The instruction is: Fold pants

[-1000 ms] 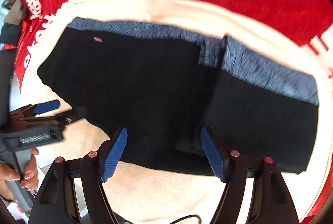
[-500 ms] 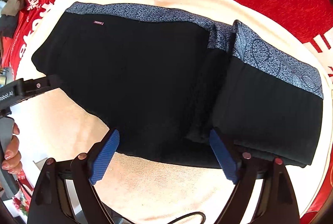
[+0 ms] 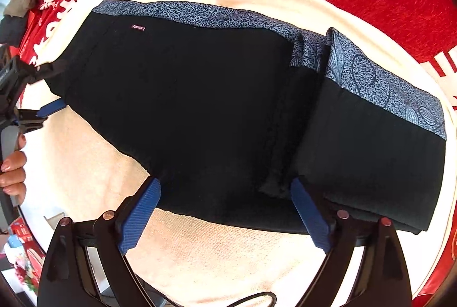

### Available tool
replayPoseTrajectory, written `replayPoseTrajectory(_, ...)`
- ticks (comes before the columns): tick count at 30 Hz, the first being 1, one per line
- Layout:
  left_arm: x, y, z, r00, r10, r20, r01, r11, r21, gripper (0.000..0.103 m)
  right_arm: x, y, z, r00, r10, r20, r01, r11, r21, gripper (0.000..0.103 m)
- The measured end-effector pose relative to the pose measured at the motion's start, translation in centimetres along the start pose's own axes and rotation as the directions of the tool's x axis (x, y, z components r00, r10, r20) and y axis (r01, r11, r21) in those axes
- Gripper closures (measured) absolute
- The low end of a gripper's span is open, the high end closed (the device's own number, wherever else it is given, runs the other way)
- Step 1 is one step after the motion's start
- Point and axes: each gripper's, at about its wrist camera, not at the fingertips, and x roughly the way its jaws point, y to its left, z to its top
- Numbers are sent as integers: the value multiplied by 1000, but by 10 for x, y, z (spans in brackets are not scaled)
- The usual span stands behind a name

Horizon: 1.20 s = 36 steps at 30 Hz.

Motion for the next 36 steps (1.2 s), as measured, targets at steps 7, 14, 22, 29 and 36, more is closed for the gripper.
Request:
replayPoseTrajectory(7,7,-9,15,992,-115,54,118,992,-51,5,2,1,-3,1000,-5,9,5,1000,-21,9)
replayPoseTrajectory(14,22,-22,18,999,49,22,-49,998,-27,5,1,0,0,1000,0,-9,-1,1000,-19,8)
replayPoseTrajectory(22,18,-71,-7,900,394,186,-435,833,342,64,-41,-13,43,992,123,39,-124,991,44,8)
replayPoseTrajectory(29,27,-111,-59,793,446,415,-605,496,623,64,-41,25,146,885,464,-38,-460,884,81,8)
replayPoseTrajectory(36,35,-118,-66,779,455,431,-619,454,641,64,-9,146,205,820,480,-311,-534,837,-119,8)
